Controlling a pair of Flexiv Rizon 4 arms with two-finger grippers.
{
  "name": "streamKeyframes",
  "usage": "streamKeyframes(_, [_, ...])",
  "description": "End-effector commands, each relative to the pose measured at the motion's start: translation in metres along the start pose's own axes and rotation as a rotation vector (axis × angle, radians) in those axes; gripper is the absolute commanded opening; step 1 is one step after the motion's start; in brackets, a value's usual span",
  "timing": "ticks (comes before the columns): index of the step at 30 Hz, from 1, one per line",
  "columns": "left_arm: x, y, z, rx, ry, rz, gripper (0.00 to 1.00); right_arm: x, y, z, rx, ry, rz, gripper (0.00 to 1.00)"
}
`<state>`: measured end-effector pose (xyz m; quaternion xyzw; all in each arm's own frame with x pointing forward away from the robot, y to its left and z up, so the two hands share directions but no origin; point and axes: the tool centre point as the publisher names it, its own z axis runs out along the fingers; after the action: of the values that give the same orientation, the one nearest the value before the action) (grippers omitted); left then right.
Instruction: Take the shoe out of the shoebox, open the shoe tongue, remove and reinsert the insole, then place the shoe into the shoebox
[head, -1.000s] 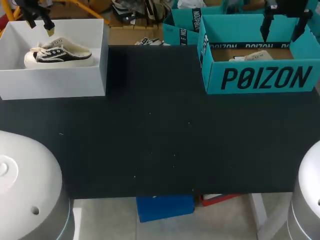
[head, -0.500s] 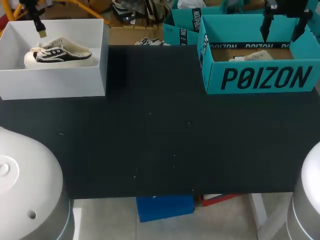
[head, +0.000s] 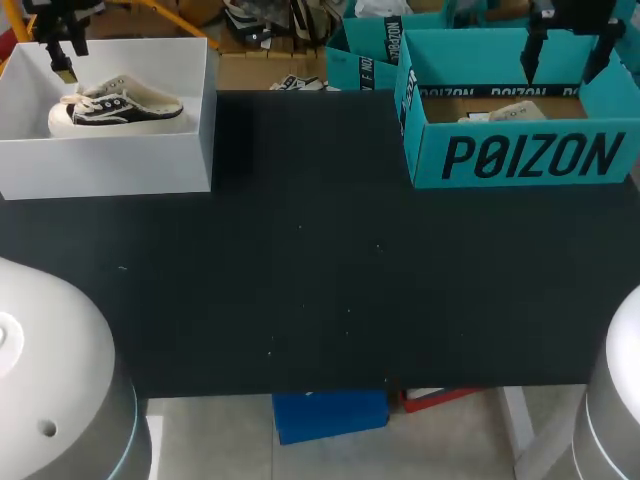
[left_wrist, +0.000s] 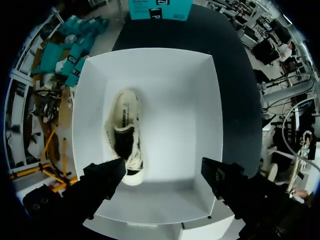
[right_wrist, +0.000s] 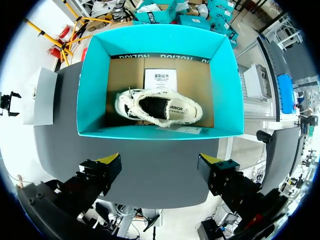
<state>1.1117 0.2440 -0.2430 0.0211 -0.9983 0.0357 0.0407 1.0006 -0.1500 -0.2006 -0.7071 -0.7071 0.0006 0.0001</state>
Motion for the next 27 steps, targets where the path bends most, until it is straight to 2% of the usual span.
streamKeyframes(1, [-0.017, -0.003, 0.017, -0.010, 0.019, 0.015, 0.62, 0.000, 0.000, 0.000, 0.000, 0.000, 0.000, 1.00])
streamKeyframes(2, [-0.019, -0.004, 0.019, -0.018, 0.016, 0.024, 0.56, 0.000, 0.000, 0.000, 0.000, 0.000, 0.000, 1.00])
streamKeyframes(3, [-0.021, -0.005, 0.021, -0.017, 0.016, 0.025, 0.59, 0.000, 0.000, 0.000, 0.000, 0.000, 0.000, 1.00])
streamKeyframes(9, [-0.030, -0.009, 0.030, -0.016, 0.016, 0.038, 0.51, 0.000, 0.000, 0.000, 0.000, 0.000, 0.000, 1.00])
streamKeyframes(15, [-0.037, -0.010, 0.049, -0.031, 0.018, 0.040, 0.55, 0.000, 0.000, 0.000, 0.000, 0.000, 0.000, 1.00])
streamKeyframes(18, [-0.041, -0.009, 0.061, -0.034, 0.027, 0.040, 0.65, 0.000, 0.000, 0.000, 0.000, 0.000, 0.000, 1.00])
streamKeyframes(21, [-0.043, -0.009, 0.069, -0.035, 0.032, 0.036, 0.61, 0.000, 0.000, 0.000, 0.000, 0.000, 0.000, 1.00])
streamKeyframes(24, [-0.044, -0.011, 0.075, -0.029, 0.032, 0.039, 0.63, 0.000, 0.000, 0.000, 0.000, 0.000, 0.000, 1.00])
streamKeyframes(27, [-0.047, -0.011, 0.081, -0.023, 0.036, 0.041, 0.60, 0.000, 0.000, 0.000, 0.000, 0.000, 0.000, 1.00])
